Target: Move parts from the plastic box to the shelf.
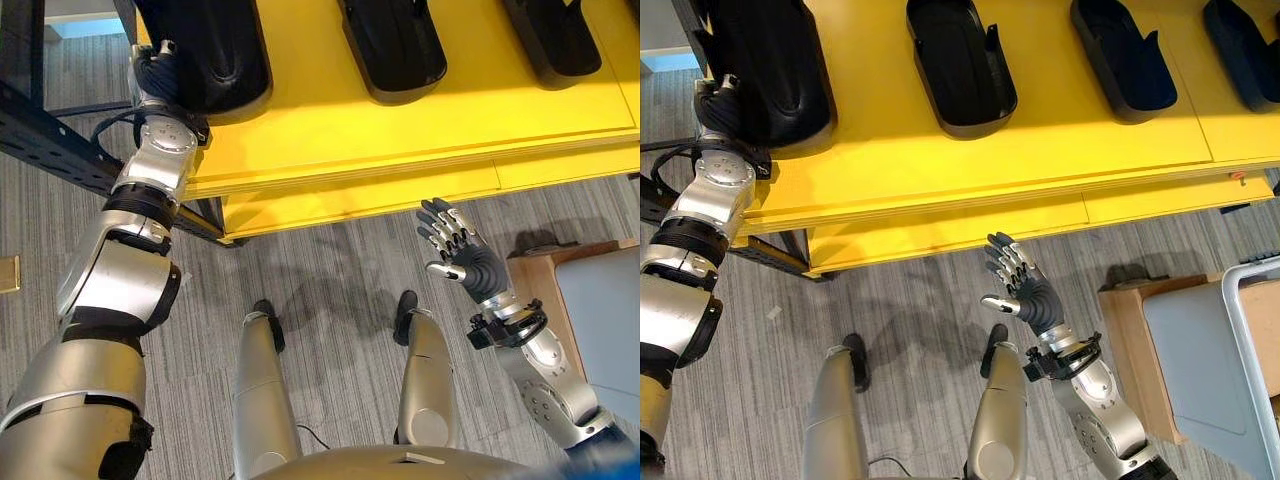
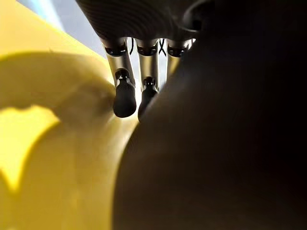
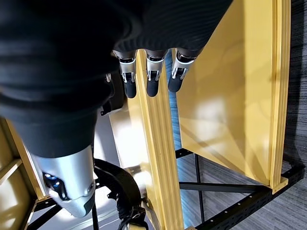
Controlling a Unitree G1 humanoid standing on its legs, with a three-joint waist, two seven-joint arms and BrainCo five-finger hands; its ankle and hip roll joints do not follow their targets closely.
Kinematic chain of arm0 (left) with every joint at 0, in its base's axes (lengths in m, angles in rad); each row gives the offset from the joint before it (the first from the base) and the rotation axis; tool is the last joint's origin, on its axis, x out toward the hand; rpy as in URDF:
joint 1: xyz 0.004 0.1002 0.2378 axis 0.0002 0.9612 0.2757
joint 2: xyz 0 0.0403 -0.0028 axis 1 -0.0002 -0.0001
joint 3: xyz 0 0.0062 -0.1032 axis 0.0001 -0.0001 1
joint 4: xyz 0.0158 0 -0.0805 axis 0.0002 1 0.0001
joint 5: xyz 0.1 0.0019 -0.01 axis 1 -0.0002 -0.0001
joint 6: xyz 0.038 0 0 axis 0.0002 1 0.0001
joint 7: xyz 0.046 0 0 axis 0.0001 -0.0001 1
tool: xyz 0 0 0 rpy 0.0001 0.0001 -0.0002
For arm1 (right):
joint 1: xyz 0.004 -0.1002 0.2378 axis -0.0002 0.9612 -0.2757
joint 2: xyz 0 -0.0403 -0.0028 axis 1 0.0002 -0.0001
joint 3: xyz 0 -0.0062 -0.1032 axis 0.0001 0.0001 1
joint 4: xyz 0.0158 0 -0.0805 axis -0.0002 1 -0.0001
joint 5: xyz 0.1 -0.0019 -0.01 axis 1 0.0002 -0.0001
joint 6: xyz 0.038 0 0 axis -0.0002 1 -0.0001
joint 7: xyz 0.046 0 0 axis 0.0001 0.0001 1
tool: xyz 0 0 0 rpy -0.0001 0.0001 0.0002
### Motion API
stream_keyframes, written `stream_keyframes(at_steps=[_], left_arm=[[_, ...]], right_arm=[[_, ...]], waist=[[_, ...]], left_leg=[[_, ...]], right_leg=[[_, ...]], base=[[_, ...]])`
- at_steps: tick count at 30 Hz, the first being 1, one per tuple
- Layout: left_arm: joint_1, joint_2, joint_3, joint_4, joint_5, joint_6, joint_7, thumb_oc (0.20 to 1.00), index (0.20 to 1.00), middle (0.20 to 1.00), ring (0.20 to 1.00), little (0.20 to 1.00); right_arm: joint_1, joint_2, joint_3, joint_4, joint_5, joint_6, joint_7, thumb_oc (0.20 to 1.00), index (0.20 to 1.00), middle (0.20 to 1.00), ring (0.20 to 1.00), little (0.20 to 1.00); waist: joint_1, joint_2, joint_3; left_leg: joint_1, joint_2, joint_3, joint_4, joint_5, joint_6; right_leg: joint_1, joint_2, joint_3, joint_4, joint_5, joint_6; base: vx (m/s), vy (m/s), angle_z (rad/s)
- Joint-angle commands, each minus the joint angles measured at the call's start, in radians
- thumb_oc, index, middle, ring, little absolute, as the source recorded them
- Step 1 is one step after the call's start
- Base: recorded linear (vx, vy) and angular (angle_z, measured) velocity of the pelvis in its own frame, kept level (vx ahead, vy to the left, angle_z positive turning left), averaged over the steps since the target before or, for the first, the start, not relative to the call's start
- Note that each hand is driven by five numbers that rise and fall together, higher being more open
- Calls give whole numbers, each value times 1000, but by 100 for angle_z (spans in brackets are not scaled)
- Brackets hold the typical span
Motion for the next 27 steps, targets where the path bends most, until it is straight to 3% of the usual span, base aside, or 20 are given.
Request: stream_keyframes(at_steps=[1, 15, 25, 26, 27], left_arm=[[-97, 25, 23, 48, 27, -24, 0, 200, 200, 200, 200, 200], [-66, -12, 104, 42, -100, -52, 11, 200, 200, 200, 200, 200], [-50, -2, 122, 49, -110, -51, 17, 200, 200, 200, 200, 200], [-50, -2, 122, 49, -110, -51, 17, 282, 282, 282, 282, 282], [-52, -4, 122, 48, -113, -51, 16, 564, 564, 564, 564, 564]], right_arm=[[8, -57, -36, -47, 32, -29, 20, 1000, 1000, 1000, 1000, 1000], [16, -59, -33, -46, 35, -27, 15, 1000, 1000, 1000, 1000, 1000], [26, -68, -31, -47, 45, -21, 21, 1000, 1000, 1000, 1000, 1000], [26, -68, -31, -47, 45, -21, 21, 1000, 1000, 1000, 1000, 1000], [25, -72, -29, -48, 45, -21, 22, 1000, 1000, 1000, 1000, 1000]], waist=[[10, 9, -34], [18, 10, -39], [21, 8, -45], [21, 8, -45], [22, 8, -46]], left_leg=[[26, 25, 26, -54, 21, 2], [8, 30, 24, -46, 22, -1], [3, 28, 23, -44, 21, -2], [3, 28, 23, -44, 21, -2], [3, 28, 24, -44, 21, -2]], right_leg=[[-20, 42, 23, 63, -51, -63], [-45, 45, 34, 83, -63, -65], [-52, 44, 37, 94, -67, -67], [-52, 44, 37, 94, -67, -67], [-53, 44, 37, 95, -67, -67]], base=[[0, 0, 0], [0, 0, 0], [0, 0, 0], [0, 0, 0], [0, 0, 0]])
